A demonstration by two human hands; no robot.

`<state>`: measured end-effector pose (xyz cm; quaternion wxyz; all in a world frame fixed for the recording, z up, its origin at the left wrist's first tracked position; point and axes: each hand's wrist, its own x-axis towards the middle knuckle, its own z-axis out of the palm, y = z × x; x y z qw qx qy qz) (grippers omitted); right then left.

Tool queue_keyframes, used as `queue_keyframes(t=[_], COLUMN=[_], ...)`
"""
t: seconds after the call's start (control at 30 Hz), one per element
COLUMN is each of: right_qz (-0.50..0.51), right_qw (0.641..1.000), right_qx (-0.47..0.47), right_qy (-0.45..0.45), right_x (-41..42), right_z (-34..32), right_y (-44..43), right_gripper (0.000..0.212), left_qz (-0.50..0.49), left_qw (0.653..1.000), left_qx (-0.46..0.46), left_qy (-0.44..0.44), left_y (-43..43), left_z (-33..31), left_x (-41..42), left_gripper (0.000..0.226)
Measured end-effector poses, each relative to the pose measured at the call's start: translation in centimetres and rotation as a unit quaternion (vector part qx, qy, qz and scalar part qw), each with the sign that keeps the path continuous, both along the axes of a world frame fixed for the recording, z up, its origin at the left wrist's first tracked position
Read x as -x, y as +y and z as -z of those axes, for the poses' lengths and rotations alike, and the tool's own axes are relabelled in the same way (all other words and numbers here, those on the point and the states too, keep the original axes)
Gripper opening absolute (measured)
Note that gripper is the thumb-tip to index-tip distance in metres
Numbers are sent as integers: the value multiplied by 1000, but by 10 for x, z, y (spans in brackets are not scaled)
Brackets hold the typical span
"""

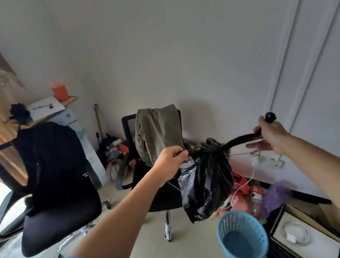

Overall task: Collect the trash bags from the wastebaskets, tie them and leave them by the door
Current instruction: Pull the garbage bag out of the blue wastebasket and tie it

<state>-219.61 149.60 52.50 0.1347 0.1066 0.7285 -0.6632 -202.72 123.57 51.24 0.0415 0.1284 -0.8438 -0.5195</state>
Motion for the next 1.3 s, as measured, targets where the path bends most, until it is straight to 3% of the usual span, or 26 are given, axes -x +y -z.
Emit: queue_keyframes(t=[0.07,0.13,0.17,0.27,0.37,0.53,0.67,0.77,0.87,0.93,1.0,1.1,1.17,1.23,1.3], right_qz=[6,13,1,-107,-126,-61,-90,-142,-232,-289,-374,-473,-483,-439,-402], right_qw=[994,964,956,965,967,986,966,971,952,910,842,784,755,707,697], right_qx=[109,265,292,229,196,150,221,117,-28,-174,-296,-358,-415,-514,-534], right_qy=[31,35,28,-61,-98,50,95,152,198,240,253,181,157,207,260], right_x=[6,-1,-8,-47,-66,-59,-53,-47,-43,-40,-40,-53,-63,-72,-76], right_z=[-24,-34,-28,17,31,13,-5,-11,-9,-9,-12,-17,-14,-4,5], right_y=[3,5,2,-22,-47,-63,-67,-67,-68,-66,-66,-66,-67,-67,-66], right_gripper=[46,44,46,52,36,12,14,20,32,36,37,36,60,82,76], left_qz=[-2,-10,-11,10,34,55,17,5,20,32,27,6,17,39,46], left_qw=[999,991,983,969,969,970,987,993,991,992,995,997,995,992,989], left_qx=[-43,-120,-172,-235,-240,-237,-158,-112,-127,-123,-99,-52,-57,-90,-113], left_qy=[29,58,68,76,54,26,-18,-44,-38,-20,5,54,75,82,82], left_y=[9,17,20,26,29,14,-11,-30,-44,-47,-42,-24,-10,3,8], left_z=[-17,-35,-43,-61,-62,-53,-39,-39,-53,-63,-72,-82,-87,-90,-90], left_x=[6,12,15,22,23,19,9,4,3,5,12,26,36,44,51], left_gripper=[27,26,25,23,20,24,21,14,16,19,18,21,18,14,7])
